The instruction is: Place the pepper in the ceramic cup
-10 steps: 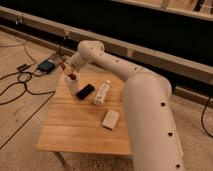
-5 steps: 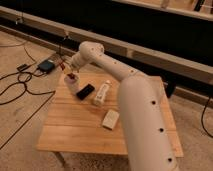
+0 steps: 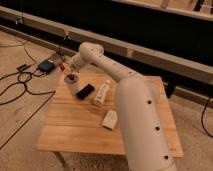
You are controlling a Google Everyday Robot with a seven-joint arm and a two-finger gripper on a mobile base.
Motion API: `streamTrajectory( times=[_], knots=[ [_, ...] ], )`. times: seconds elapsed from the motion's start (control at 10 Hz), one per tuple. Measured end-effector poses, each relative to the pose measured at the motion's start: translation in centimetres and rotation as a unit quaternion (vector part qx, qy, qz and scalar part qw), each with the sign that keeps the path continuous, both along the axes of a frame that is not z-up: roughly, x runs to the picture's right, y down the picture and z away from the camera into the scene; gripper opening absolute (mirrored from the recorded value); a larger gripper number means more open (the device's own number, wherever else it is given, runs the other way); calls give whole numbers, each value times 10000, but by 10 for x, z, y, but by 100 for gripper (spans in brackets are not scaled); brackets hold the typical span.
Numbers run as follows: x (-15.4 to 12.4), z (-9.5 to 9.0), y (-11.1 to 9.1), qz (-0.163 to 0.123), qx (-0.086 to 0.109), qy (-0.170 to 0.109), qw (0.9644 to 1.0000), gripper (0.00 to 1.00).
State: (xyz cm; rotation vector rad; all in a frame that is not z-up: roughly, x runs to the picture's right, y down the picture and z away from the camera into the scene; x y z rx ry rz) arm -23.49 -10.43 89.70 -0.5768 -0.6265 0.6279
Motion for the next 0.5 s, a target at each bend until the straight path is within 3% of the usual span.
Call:
streamTrajectory(
  times=[0.3,0.5],
  knots=[
    [1,1,4,-21,-55,-2,10000,75],
    [3,2,3,-5,-61,11,10000,75]
  ],
)
